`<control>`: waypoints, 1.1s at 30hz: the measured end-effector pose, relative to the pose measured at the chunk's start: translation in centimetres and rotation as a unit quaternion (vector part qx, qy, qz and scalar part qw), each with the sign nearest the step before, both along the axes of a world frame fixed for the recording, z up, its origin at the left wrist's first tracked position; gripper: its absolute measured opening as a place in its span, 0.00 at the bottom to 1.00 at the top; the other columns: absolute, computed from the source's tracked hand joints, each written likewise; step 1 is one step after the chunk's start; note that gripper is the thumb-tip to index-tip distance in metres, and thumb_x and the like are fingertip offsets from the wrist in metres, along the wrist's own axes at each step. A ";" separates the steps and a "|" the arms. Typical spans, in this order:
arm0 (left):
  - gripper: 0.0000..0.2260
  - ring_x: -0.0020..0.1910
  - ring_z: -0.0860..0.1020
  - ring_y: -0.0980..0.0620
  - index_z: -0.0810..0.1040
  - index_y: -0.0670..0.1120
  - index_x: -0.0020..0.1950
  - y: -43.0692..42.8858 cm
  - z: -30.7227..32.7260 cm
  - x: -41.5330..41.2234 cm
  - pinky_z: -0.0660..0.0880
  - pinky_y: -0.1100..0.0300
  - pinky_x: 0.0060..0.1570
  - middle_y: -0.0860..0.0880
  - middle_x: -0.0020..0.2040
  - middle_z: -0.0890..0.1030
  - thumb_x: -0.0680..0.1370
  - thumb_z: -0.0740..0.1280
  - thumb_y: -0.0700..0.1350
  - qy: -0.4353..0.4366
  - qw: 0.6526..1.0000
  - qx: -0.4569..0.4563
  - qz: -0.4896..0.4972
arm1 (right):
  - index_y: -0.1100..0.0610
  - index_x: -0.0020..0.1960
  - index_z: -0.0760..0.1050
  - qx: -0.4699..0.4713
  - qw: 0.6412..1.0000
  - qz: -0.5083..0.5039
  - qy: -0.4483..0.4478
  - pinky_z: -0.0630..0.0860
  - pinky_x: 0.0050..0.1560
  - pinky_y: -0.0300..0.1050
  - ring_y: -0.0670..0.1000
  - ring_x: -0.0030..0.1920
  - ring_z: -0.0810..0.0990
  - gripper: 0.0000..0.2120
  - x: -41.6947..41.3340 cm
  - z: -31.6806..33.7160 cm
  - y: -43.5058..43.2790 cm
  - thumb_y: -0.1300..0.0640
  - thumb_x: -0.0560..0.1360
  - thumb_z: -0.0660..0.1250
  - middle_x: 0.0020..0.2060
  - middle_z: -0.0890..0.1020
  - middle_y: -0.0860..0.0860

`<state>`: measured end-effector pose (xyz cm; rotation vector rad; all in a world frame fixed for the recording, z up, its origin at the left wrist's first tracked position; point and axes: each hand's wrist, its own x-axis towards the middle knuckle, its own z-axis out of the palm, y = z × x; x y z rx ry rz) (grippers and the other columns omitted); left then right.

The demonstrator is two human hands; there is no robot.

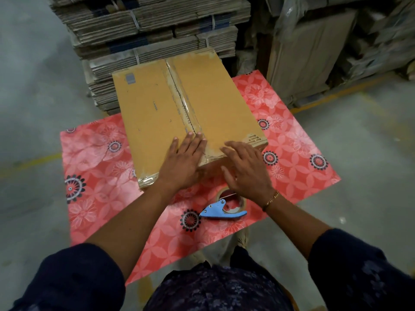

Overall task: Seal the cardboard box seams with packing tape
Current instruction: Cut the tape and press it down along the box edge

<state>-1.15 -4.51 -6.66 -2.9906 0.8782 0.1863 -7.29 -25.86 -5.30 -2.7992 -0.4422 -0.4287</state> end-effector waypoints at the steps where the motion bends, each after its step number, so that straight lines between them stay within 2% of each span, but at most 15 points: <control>1: 0.42 0.83 0.47 0.44 0.46 0.47 0.83 0.1 -0.2 0.0 0.49 0.36 0.78 0.47 0.84 0.47 0.77 0.62 0.63 -0.006 1.000 -0.002 0.002 | 0.55 0.63 0.77 0.058 0.998 -0.031 0.014 0.75 0.54 0.53 0.56 0.57 0.79 0.18 -1.1 -0.3 -0.1 0.51 0.75 0.67 0.57 0.81 0.53; 3: 0.43 0.83 0.46 0.45 0.45 0.47 0.83 0.2 -0.4 0.0 0.48 0.36 0.78 0.48 0.84 0.46 0.77 0.63 0.64 -0.006 1.000 0.001 0.003 | 0.53 0.55 0.78 0.159 0.976 -0.108 0.104 0.76 0.43 0.50 0.52 0.46 0.80 0.10 -2.8 -1.7 -0.4 0.51 0.76 0.67 0.46 0.81 0.48; 5: 0.45 0.83 0.43 0.45 0.43 0.48 0.83 0.3 -0.4 0.1 0.46 0.36 0.78 0.48 0.84 0.44 0.76 0.61 0.68 0.007 1.000 0.001 -0.001 | 0.50 0.53 0.77 0.240 0.929 -0.194 0.206 0.77 0.42 0.48 0.51 0.45 0.81 0.08 -3.8 -3.0 -0.9 0.50 0.76 0.68 0.45 0.82 0.45; 7: 0.48 0.83 0.42 0.46 0.42 0.49 0.83 0.5 0.1 0.2 0.44 0.37 0.79 0.48 0.84 0.42 0.74 0.56 0.74 0.031 0.999 -0.021 -0.004 | 0.51 0.53 0.78 0.311 0.881 -0.248 0.254 0.76 0.45 0.47 0.52 0.47 0.82 0.08 -4.1 -3.6 -1.5 0.51 0.76 0.69 0.46 0.83 0.47; 11: 0.43 0.83 0.43 0.49 0.47 0.50 0.83 2.2 1.0 -0.4 0.43 0.42 0.80 0.49 0.84 0.44 0.76 0.49 0.74 0.034 0.994 -0.083 0.056 | 0.57 0.62 0.75 0.428 0.813 -0.331 0.214 0.72 0.51 0.46 0.56 0.56 0.80 0.13 -2.5 -2.6 -2.4 0.52 0.80 0.66 0.54 0.81 0.52; 14: 0.37 0.83 0.50 0.45 0.55 0.47 0.82 5.0 1.0 -1.3 0.47 0.40 0.78 0.46 0.84 0.52 0.80 0.51 0.69 -0.039 0.972 -0.141 0.186 | 0.57 0.69 0.71 0.454 0.805 -0.349 0.155 0.73 0.62 0.50 0.55 0.63 0.76 0.21 0.6 -1.4 -4.3 0.48 0.80 0.65 0.66 0.76 0.56; 17: 0.38 0.82 0.54 0.42 0.57 0.45 0.81 7.6 0.2 -2.3 0.53 0.39 0.77 0.43 0.83 0.56 0.78 0.63 0.65 -0.039 0.894 -0.245 0.374 | 0.53 0.77 0.64 0.459 0.811 -0.298 0.205 0.71 0.71 0.56 0.55 0.71 0.71 0.31 4.1 -0.8 -6.5 0.42 0.79 0.66 0.75 0.69 0.54; 19: 0.44 0.79 0.61 0.41 0.56 0.47 0.81 8.9 -1.3 -2.9 0.61 0.39 0.75 0.42 0.81 0.61 0.74 0.66 0.70 0.062 0.804 -0.348 0.479 | 0.52 0.79 0.62 0.469 0.803 -0.251 0.269 0.69 0.72 0.55 0.52 0.73 0.69 0.33 6.2 -0.6 -7.1 0.42 0.79 0.67 0.76 0.68 0.53; 21: 0.47 0.71 0.73 0.43 0.62 0.52 0.78 9.3 -2.1 -3.5 0.73 0.45 0.67 0.47 0.75 0.73 0.67 0.67 0.76 0.151 0.685 -0.486 0.521 | 0.53 0.77 0.67 0.477 0.792 -0.213 0.316 0.71 0.71 0.55 0.52 0.71 0.73 0.31 7.9 -0.8 -7.2 0.43 0.78 0.69 0.73 0.73 0.52; 22: 0.43 0.67 0.77 0.45 0.65 0.53 0.77 9.0 -2.1 -3.7 0.77 0.51 0.60 0.49 0.71 0.76 0.68 0.69 0.73 0.179 0.636 -0.529 0.532 | 0.54 0.74 0.70 0.477 0.789 -0.202 0.330 0.74 0.69 0.54 0.54 0.67 0.78 0.29 8.5 -1.0 -7.2 0.44 0.78 0.70 0.70 0.78 0.53; 23: 0.35 0.64 0.79 0.48 0.68 0.54 0.75 8.8 -2.2 -3.8 0.77 0.58 0.53 0.51 0.68 0.79 0.73 0.70 0.68 0.191 0.605 -0.563 0.529 | 0.55 0.72 0.73 0.479 0.788 -0.194 0.336 0.77 0.65 0.53 0.55 0.63 0.81 0.26 8.9 -1.1 -7.0 0.47 0.77 0.71 0.66 0.81 0.54; 25: 0.26 0.61 0.80 0.51 0.71 0.54 0.74 8.7 -1.9 -3.4 0.74 0.63 0.46 0.53 0.65 0.81 0.77 0.69 0.59 0.178 0.595 -0.590 0.515 | 0.56 0.68 0.75 0.475 0.793 -0.189 0.333 0.79 0.57 0.49 0.56 0.58 0.84 0.22 9.3 -1.3 -6.7 0.50 0.77 0.73 0.62 0.83 0.56; 28: 0.25 0.60 0.80 0.50 0.73 0.56 0.72 10.3 -1.4 -3.4 0.76 0.57 0.51 0.53 0.63 0.82 0.75 0.69 0.60 0.159 0.589 -0.599 0.519 | 0.58 0.67 0.76 0.460 0.811 -0.173 0.317 0.80 0.52 0.46 0.57 0.58 0.83 0.19 9.6 -1.1 -5.0 0.53 0.78 0.72 0.59 0.84 0.55; 30: 0.25 0.61 0.81 0.49 0.74 0.55 0.71 12.4 -1.2 -3.7 0.78 0.53 0.55 0.52 0.62 0.83 0.75 0.69 0.59 0.145 0.581 -0.604 0.526 | 0.58 0.68 0.76 0.464 0.812 -0.163 0.314 0.81 0.56 0.46 0.57 0.59 0.83 0.21 9.9 -1.2 -3.0 0.53 0.78 0.72 0.59 0.84 0.54; 33: 0.24 0.59 0.82 0.48 0.74 0.53 0.71 15.7 -0.3 -4.2 0.79 0.48 0.58 0.51 0.61 0.83 0.76 0.69 0.57 0.114 0.583 -0.610 0.525 | 0.53 0.69 0.75 0.461 0.818 -0.150 0.311 0.79 0.62 0.54 0.54 0.59 0.83 0.28 10.0 -1.3 0.4 0.44 0.73 0.74 0.60 0.84 0.51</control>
